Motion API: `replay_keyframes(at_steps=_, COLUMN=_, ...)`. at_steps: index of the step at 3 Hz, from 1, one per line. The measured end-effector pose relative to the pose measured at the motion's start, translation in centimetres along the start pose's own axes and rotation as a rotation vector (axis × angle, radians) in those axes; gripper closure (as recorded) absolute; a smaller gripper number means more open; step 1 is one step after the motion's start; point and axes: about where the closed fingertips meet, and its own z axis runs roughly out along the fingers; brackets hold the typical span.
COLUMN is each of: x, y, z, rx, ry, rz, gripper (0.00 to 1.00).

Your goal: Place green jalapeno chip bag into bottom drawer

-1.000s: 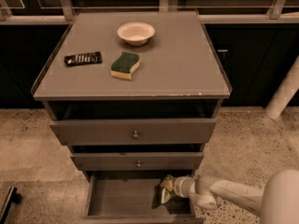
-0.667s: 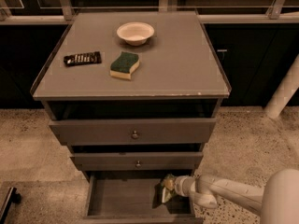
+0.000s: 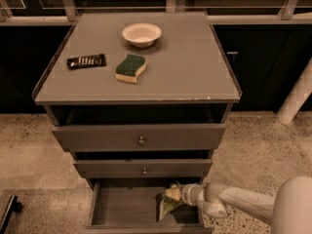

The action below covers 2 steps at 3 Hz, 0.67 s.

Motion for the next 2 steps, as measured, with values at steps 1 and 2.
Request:
replay_keyframes(at_steps=1, x=0.0, y=0.0, z=0.0, rx=0.0, ry=0.0, rz=0.0, gripper=0.0)
replay_keyframes(at_steps=2, x=0.0, y=0.0, z=0.0, rx=0.0, ry=0.0, rz=0.0, gripper=0.0)
